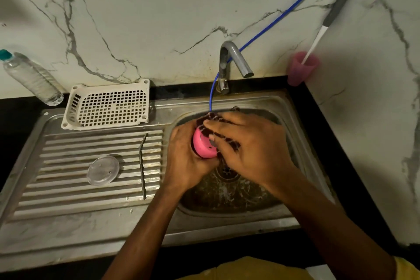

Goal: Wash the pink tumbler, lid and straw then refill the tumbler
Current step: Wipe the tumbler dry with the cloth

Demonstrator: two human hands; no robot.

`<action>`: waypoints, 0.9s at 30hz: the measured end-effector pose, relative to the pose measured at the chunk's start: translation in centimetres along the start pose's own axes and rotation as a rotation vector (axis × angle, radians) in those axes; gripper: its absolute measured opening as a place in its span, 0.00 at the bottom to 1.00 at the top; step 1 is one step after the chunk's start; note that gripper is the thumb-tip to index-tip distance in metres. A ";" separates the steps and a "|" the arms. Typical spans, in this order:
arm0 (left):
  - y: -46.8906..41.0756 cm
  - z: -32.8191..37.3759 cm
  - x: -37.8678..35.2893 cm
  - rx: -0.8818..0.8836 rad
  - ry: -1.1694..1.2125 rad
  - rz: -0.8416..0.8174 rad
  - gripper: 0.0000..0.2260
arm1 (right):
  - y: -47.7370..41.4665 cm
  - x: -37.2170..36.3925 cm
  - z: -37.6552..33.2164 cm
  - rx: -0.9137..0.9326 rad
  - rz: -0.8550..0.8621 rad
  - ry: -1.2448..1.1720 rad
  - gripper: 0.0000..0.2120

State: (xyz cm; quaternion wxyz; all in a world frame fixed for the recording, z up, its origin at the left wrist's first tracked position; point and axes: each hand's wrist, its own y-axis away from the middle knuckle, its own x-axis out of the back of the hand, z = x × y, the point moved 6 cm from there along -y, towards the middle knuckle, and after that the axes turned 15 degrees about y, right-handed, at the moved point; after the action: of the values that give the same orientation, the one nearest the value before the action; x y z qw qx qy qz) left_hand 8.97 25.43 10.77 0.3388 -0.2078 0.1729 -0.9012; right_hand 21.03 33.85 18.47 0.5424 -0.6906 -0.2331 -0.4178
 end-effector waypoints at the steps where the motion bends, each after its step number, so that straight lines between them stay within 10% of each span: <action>1: 0.0 -0.2 0.1 -0.007 0.001 0.007 0.37 | -0.3 -0.2 0.5 -0.034 -0.005 0.021 0.15; 27: -0.4 1.8 1.6 -0.381 -0.229 0.062 0.23 | 3.1 0.3 -1.8 -0.138 0.259 -0.012 0.12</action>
State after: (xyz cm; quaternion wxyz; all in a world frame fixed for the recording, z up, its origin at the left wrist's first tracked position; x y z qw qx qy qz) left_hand 8.55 24.31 12.85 0.3384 -0.3635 0.3069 -0.8119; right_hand 22.99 31.13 17.09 0.5416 -0.7530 -0.1157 -0.3553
